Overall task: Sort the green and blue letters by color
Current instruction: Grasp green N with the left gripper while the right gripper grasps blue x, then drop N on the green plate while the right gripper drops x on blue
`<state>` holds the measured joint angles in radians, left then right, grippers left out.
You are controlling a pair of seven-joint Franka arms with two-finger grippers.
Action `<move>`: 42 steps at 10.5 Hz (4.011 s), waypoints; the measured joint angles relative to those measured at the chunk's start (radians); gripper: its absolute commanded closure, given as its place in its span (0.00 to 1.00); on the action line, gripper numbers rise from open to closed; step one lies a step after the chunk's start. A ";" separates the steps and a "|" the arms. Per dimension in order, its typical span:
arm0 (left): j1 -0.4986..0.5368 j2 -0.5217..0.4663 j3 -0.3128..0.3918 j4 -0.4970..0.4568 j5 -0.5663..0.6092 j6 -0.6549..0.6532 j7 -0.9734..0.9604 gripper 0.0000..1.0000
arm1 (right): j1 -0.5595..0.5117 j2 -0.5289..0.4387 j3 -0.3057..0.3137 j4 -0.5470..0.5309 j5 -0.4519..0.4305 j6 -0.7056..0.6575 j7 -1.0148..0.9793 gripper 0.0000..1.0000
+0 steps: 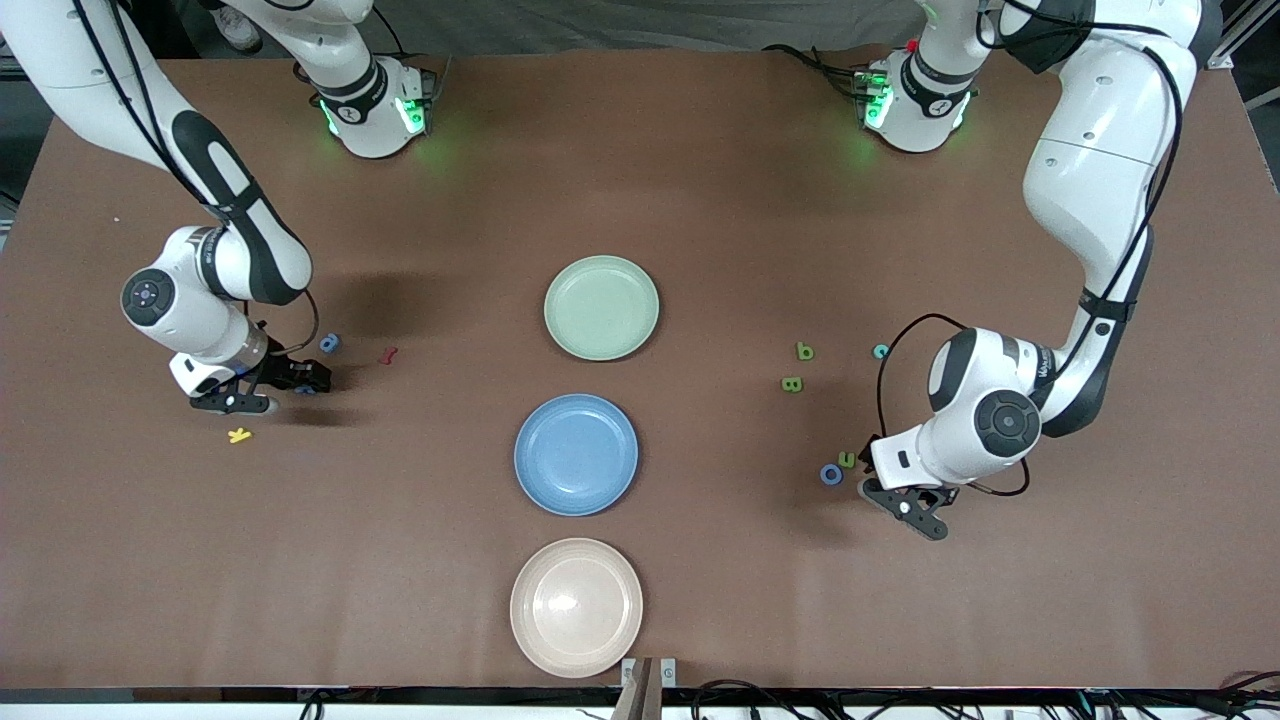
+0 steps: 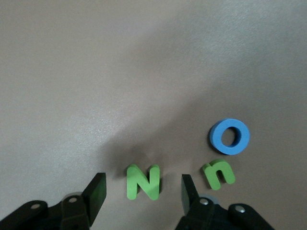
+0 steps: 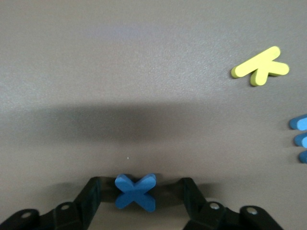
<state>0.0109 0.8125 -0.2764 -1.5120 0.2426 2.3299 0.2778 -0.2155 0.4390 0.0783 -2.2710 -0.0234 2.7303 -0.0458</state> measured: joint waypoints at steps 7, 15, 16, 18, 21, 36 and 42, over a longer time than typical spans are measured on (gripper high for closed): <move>0.003 0.024 0.012 0.000 0.010 0.024 0.000 0.94 | 0.000 -0.021 0.004 -0.019 0.000 0.012 0.000 0.81; -0.017 -0.028 -0.058 0.028 0.012 -0.034 -0.166 1.00 | 0.032 -0.078 0.007 0.033 0.001 -0.107 0.058 0.87; -0.027 -0.056 -0.100 0.030 0.012 -0.075 -0.247 1.00 | 0.063 -0.092 0.016 0.062 0.001 -0.125 0.117 0.87; -0.045 -0.087 -0.185 0.028 0.012 -0.131 -0.432 1.00 | 0.119 -0.096 0.054 0.118 0.001 -0.158 0.228 0.87; -0.169 -0.091 -0.232 0.020 0.012 -0.151 -0.765 1.00 | 0.230 -0.084 0.068 0.239 0.001 -0.271 0.363 0.81; -0.458 0.022 -0.215 0.012 0.012 0.031 -1.708 0.00 | 0.637 0.271 0.064 0.758 0.001 -0.296 0.835 0.00; -0.250 -0.025 -0.211 0.020 0.018 -0.087 -1.224 0.00 | 0.448 0.221 0.041 0.699 0.001 -0.389 0.834 0.00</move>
<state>-0.2387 0.7873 -0.4871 -1.4919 0.2607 2.2426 -0.9462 0.2328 0.6600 0.1189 -1.5715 -0.0226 2.3411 0.7879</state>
